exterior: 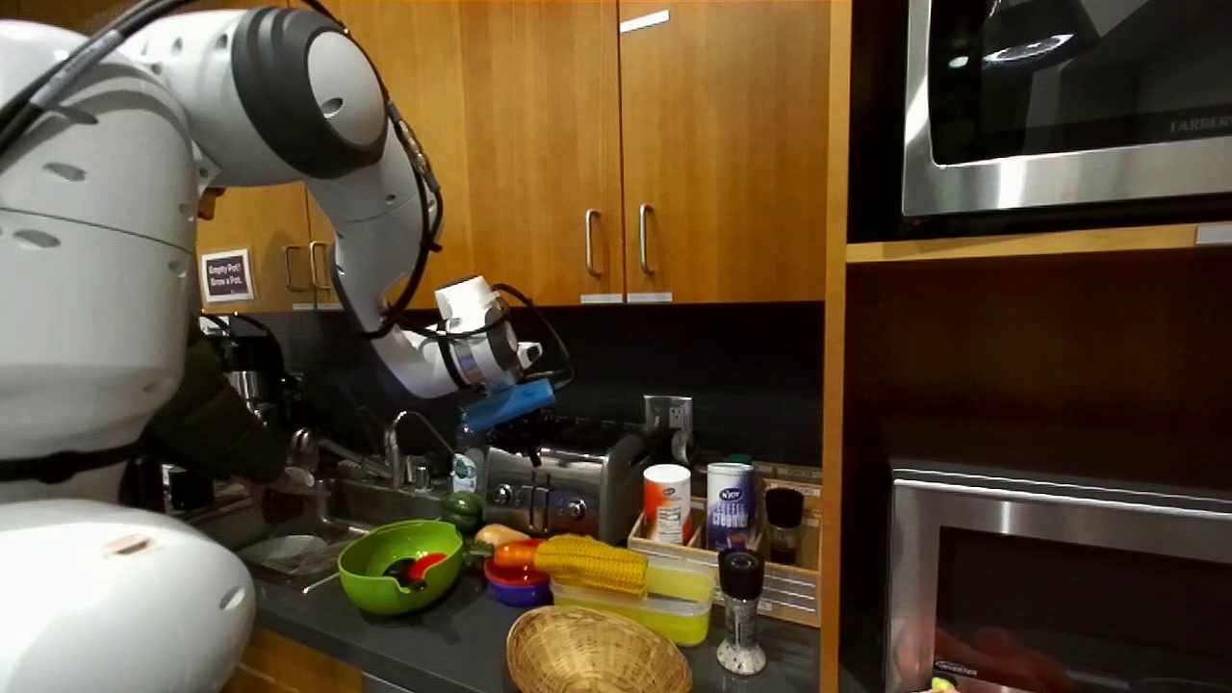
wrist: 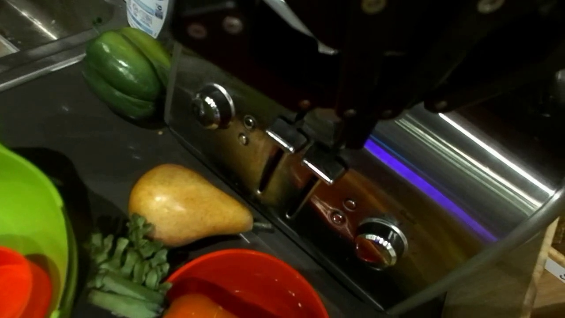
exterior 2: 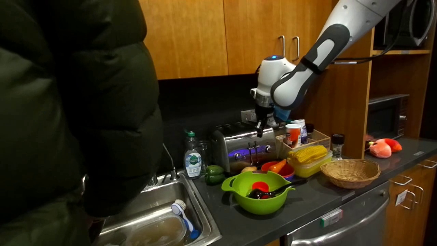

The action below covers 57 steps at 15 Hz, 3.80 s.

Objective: Push the right lever on the toaster downwards.

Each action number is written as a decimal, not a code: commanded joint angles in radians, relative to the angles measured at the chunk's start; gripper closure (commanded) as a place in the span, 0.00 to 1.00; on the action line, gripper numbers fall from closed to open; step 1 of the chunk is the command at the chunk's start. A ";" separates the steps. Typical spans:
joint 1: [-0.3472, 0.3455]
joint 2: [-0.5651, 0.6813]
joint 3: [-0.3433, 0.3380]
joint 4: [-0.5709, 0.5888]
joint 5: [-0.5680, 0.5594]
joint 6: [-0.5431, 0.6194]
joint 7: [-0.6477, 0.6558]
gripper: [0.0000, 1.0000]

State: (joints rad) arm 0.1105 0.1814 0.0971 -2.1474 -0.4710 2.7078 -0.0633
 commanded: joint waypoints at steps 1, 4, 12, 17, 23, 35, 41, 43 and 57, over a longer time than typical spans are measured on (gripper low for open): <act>0.022 0.051 -0.023 0.064 0.005 -0.042 0.013 1.00; 0.028 0.084 -0.027 0.096 0.013 -0.062 0.010 1.00; 0.034 0.166 -0.028 0.184 0.054 -0.122 -0.004 1.00; 0.023 0.192 -0.026 0.198 0.111 -0.141 -0.013 1.00; 0.015 0.226 -0.027 0.207 0.169 -0.148 -0.020 1.00; -0.003 0.276 -0.021 0.254 0.252 -0.190 -0.040 1.00; -0.014 0.309 -0.024 0.273 0.285 -0.211 -0.044 1.00; -0.017 0.322 -0.023 0.279 0.292 -0.218 -0.044 1.00; -0.016 0.365 -0.022 0.320 0.315 -0.251 -0.041 1.00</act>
State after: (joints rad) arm 0.1037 0.4881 0.0773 -1.8709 -0.1751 2.4714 -0.0808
